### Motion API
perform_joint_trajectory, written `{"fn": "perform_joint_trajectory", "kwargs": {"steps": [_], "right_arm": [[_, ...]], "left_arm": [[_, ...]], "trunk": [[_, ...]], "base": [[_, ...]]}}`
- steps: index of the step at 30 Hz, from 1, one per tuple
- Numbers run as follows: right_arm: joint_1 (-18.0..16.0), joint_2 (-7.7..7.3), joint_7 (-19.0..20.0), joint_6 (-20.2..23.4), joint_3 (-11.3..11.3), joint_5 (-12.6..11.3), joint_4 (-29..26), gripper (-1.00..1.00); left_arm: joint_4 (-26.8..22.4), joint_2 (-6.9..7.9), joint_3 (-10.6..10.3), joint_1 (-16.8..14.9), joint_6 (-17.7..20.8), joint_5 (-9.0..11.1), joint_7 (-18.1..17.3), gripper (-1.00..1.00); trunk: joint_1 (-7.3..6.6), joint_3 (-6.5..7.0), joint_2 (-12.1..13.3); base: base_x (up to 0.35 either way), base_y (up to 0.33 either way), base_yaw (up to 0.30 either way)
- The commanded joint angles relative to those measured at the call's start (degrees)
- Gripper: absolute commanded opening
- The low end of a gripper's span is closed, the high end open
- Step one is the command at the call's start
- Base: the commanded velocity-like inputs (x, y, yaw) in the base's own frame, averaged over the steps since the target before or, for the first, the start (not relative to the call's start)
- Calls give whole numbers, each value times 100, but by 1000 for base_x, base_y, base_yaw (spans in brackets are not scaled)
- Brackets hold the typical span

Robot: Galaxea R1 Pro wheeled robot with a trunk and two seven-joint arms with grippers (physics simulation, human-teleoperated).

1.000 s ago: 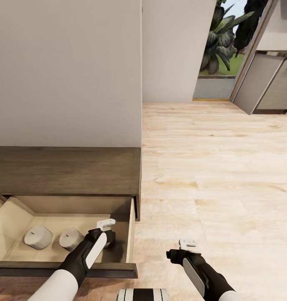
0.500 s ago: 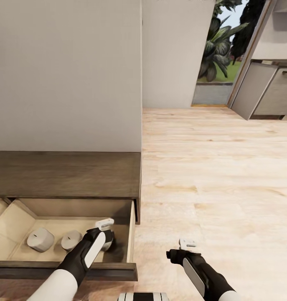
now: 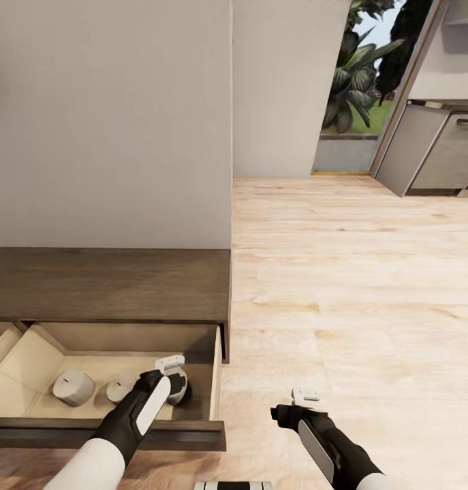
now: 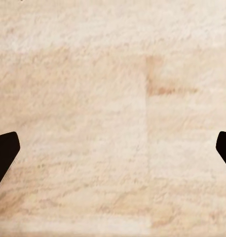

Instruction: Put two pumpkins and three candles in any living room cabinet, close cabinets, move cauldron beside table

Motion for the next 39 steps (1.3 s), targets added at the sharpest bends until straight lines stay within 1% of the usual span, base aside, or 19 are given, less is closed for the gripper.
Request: {"fn": "perform_joint_trajectory", "kwargs": {"steps": [1, 2, 16, 39], "right_arm": [[-3, -5, -55, 16, 29, -60, -10, 100], [-3, -5, -55, 16, 29, -60, -10, 100], [-3, -4, -55, 52, 34, -60, -21, 100], [-3, -4, -55, 52, 34, -60, -21, 100]], "left_arm": [[-31, 3, -19, -2, 42, 60, 56, 100], [-31, 3, -19, -2, 74, 60, 56, 100], [-24, -14, 2, 0, 487, 55, 56, 100], [-26, -14, 3, 0, 499, 53, 56, 100]], "trunk": [[-1, -5, -2], [-1, -5, -2], [-308, 247, 560], [-814, 660, 1482]], "base": [[0, 0, 0], [0, 0, 0], [0, 0, 0], [0, 0, 0]]}}
